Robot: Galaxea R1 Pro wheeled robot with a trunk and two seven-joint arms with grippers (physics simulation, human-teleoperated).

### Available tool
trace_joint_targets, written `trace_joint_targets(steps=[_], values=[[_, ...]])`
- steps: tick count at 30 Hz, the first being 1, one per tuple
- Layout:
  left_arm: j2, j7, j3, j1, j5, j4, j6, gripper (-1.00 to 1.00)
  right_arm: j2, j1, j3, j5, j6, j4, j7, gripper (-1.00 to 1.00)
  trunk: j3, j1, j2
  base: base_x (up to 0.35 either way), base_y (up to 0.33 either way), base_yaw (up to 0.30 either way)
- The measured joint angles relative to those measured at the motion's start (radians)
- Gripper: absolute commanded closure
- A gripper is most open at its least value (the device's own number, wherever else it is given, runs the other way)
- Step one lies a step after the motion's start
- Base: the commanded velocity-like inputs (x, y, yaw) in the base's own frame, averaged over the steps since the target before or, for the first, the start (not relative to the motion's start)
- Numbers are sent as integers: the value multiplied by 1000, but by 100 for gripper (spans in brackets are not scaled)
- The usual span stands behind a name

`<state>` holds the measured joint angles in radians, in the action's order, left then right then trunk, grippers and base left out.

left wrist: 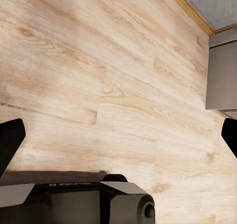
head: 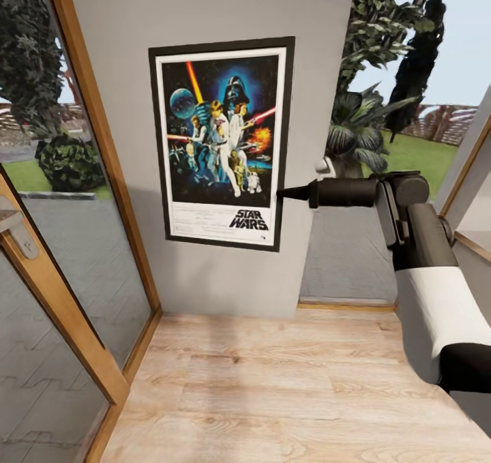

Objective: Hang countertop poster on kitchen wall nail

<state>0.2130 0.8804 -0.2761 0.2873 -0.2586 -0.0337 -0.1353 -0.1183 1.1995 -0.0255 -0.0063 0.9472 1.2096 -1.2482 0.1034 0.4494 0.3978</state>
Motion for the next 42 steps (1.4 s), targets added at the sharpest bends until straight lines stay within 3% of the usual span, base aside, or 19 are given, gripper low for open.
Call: trace_joint_targets(steps=[10, 42], values=[[0, 0, 0, 0, 0, 0, -1, -100, -1, 29, -27, -2, -3, -10, -4, 100, 0, 0, 0, 0, 0, 0], [1, 0, 2, 0, 0, 0, -2, -100, -4, 29, -22, -11, -50, -5, -45, 100, 0, 0, 0, 0, 0, 0]])
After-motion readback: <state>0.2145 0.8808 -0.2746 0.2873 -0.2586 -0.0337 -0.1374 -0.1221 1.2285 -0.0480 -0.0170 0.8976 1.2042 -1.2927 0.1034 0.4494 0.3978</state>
